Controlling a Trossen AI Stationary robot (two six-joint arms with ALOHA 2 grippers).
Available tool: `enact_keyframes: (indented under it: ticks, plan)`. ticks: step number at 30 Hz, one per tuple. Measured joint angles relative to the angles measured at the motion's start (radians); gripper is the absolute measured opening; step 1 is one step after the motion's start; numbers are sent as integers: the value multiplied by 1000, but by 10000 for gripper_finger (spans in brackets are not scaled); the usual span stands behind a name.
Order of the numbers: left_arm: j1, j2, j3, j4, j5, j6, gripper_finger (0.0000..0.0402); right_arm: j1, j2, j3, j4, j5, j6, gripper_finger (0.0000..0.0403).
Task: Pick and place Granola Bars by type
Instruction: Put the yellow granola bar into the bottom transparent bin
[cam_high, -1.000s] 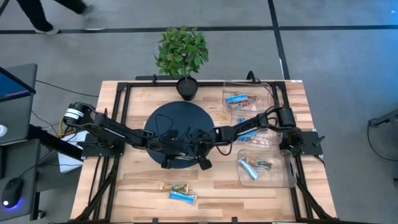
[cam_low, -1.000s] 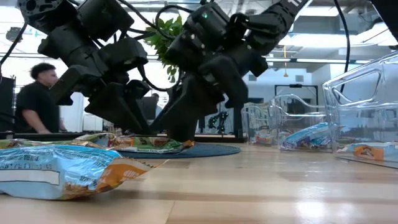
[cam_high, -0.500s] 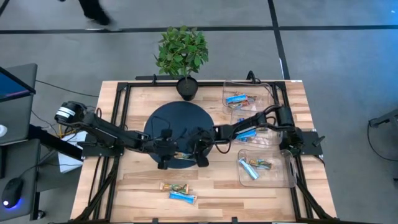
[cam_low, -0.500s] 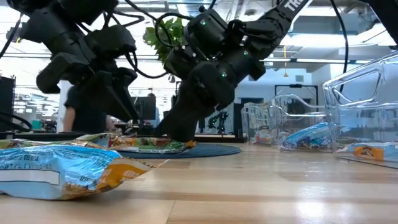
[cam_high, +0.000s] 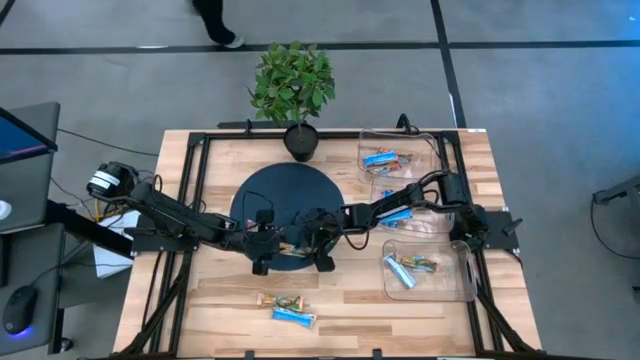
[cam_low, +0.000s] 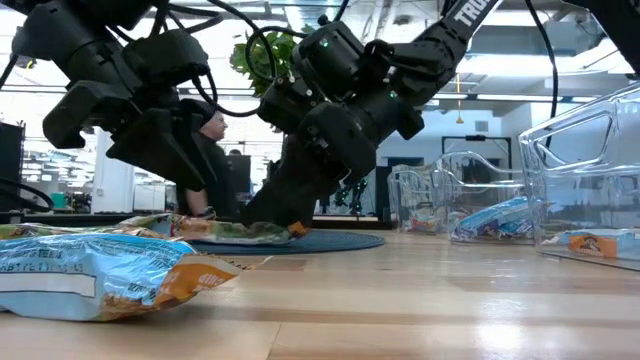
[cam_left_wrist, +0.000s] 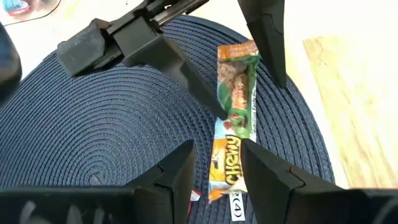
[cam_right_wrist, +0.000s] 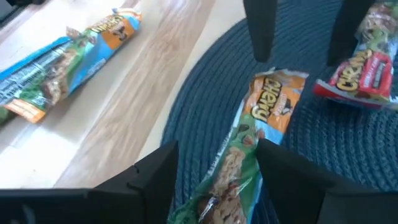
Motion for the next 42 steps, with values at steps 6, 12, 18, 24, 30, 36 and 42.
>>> enact_keyframes:
  ticks: [6,12,18,24,30,36,42]
  plan:
    - [0,0,-3,-14,-3,-15,126,-2,-6,-1,-10,2,0,244]
    - [0,0,-20,-14,-6,-30,126,-6,-6,-2,-12,3,0,249]
    - [0,1,-22,-13,-6,-34,126,-8,-6,-2,-16,47,-6,250]
    - [0,1,-22,-13,-5,-34,126,-8,-6,-3,-55,218,-23,249]
    - [0,1,-22,-13,-5,-34,126,-8,-6,-3,-56,244,-25,242]
    - [1,1,-22,-13,-5,-34,126,-8,-7,-3,-55,263,-25,191]
    - [1,1,-22,-13,-5,-34,126,-7,-7,-3,-53,263,-26,124]
